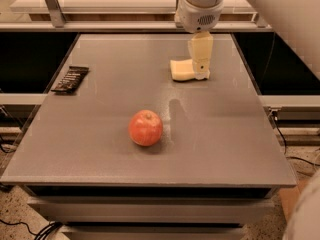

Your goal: Move sponge near apple

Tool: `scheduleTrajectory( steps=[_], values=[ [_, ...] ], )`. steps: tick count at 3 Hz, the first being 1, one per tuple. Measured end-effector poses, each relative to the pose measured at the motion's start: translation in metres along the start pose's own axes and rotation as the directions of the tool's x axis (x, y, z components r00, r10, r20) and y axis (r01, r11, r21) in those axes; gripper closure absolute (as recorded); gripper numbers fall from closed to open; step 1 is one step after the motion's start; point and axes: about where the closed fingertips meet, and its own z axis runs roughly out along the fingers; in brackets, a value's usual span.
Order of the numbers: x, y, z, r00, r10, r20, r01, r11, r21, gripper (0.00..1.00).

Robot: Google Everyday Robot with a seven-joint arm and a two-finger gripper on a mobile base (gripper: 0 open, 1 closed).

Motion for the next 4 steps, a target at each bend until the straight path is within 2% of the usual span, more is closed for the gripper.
scheduleTrajectory(
  steps=[1, 4],
  values=[
    [0.002, -0.011, 0.022, 1.000, 0.000, -0.014, -0.001, 0.9998, -0.021, 0.00],
    [0.012, -0.017, 0.074, 0.999, 0.022, -0.024, -0.024, 0.9954, -0.093, 0.00]
  ],
)
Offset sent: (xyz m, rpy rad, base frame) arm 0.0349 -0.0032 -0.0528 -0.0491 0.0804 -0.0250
